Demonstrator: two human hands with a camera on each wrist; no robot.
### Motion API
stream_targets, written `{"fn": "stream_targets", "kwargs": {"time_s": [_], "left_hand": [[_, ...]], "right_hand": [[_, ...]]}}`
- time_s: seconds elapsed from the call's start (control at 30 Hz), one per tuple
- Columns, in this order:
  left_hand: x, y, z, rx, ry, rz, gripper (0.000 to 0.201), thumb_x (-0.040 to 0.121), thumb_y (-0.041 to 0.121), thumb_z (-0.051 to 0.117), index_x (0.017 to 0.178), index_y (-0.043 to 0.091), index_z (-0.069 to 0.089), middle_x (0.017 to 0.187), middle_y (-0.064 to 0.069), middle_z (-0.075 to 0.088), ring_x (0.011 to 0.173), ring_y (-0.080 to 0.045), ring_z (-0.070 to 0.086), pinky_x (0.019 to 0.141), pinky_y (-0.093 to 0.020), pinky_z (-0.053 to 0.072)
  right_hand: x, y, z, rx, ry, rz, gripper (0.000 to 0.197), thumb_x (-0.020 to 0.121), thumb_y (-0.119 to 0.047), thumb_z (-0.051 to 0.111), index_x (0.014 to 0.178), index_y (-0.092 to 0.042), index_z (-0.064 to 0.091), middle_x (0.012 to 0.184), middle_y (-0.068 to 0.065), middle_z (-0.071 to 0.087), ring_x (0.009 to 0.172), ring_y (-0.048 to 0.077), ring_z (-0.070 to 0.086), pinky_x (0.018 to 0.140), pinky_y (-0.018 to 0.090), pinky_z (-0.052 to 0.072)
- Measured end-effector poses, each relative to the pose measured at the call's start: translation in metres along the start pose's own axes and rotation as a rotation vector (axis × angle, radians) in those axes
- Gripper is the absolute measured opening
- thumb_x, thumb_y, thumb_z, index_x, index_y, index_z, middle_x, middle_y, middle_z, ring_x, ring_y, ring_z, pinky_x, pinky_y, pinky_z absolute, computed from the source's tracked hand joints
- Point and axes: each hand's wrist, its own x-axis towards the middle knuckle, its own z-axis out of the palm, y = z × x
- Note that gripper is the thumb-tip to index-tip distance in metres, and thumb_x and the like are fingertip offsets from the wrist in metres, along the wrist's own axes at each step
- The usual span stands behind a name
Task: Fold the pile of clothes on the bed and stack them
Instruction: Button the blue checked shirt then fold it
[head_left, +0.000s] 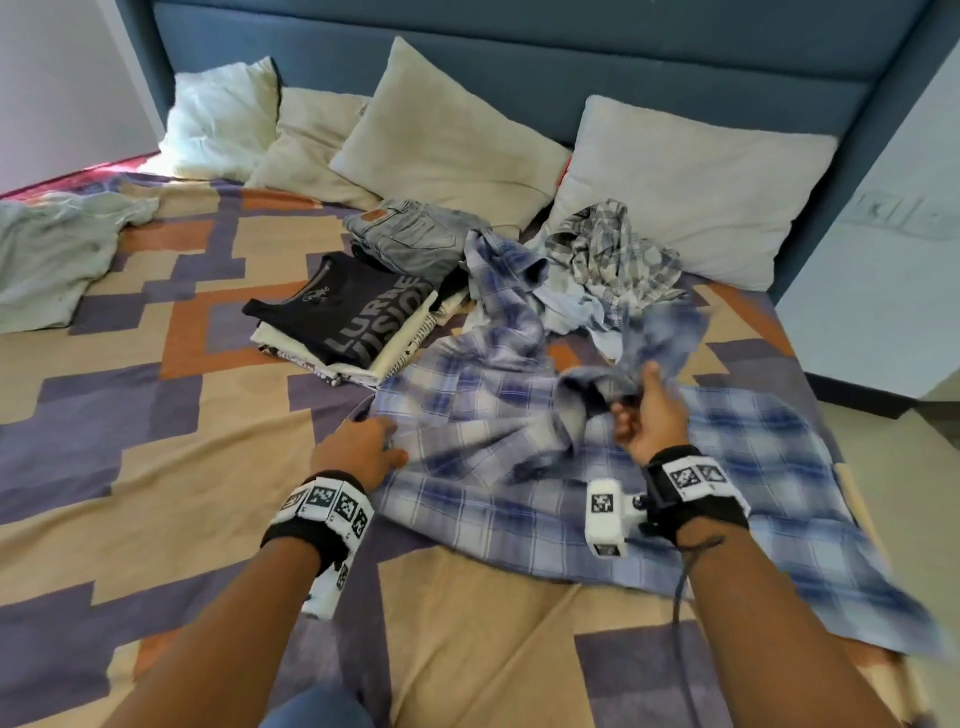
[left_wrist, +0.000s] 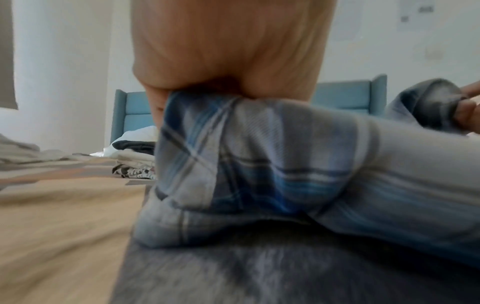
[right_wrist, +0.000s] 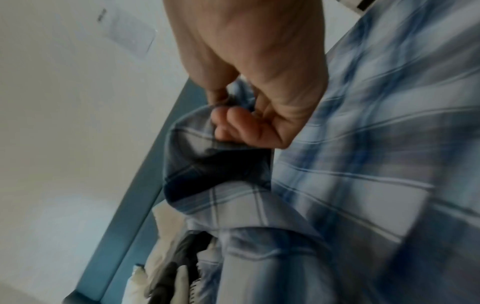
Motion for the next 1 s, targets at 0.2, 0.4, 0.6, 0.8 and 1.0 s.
{"fn": "stream_targets", "kwargs": {"time_s": [0.2,0.4,0.6,0.8,1.0], "left_hand": [[-0.010,-0.005,0.011,0.043,0.015,-0.203,0.037,0.089,0.050,0.056,0.096,0.014,0.056,0.112,-0.015,0.063,0.097,-0.035,0.061,0.086,-0.045,0.051],[-0.037,0.055,0.012,0.178,0.378,0.032,0.014,0.092,0.022,0.054,0.101,0.013,0.059,0.106,-0.011,0.059,0.099,-0.030,0.058,0.084,-0.042,0.050],[-0.044,0.079,0.085,-0.757,-0.204,-0.023,0.031,0.093,0.024,0.063,0.064,0.016,0.058,0.057,0.002,0.057,0.048,-0.010,0.051,0.049,-0.020,0.041],[-0.039,0.074,0.100,-1.044,-0.213,-0.213,0.028,0.100,0.015,0.052,0.074,0.011,0.062,0.060,0.000,0.059,0.047,-0.008,0.047,0.045,-0.017,0.038],[-0.040,0.079,0.102,-1.076,-0.209,-0.324,0.033,0.099,-0.003,0.040,0.075,0.009,0.060,0.061,-0.002,0.058,0.031,0.000,0.045,0.038,-0.012,0.036]], "right_hand": [[0.004,0.031,-0.044,-0.004,0.213,0.150,0.047,0.093,-0.055,0.057,0.113,-0.014,0.045,0.079,0.013,0.054,0.063,0.023,0.054,0.052,0.032,0.053],[0.011,0.042,-0.016,-0.270,0.156,0.001,0.093,0.057,-0.064,0.083,0.124,-0.005,0.057,0.124,0.010,0.060,0.111,0.035,0.059,0.097,0.051,0.050],[0.057,0.037,0.000,-0.130,0.055,0.092,0.073,0.040,-0.043,0.094,0.098,-0.007,0.067,0.098,0.012,0.072,0.086,0.031,0.070,0.076,0.051,0.059],[0.001,-0.011,0.004,0.262,-0.238,-0.073,0.025,0.088,-0.013,0.047,0.073,-0.016,0.067,0.071,-0.001,0.065,0.071,0.017,0.062,0.072,0.029,0.054],[-0.058,0.013,-0.092,0.735,-0.177,-0.114,0.062,0.087,-0.061,0.052,0.128,-0.016,0.063,0.134,0.010,0.062,0.122,0.031,0.059,0.105,0.051,0.041]]}}
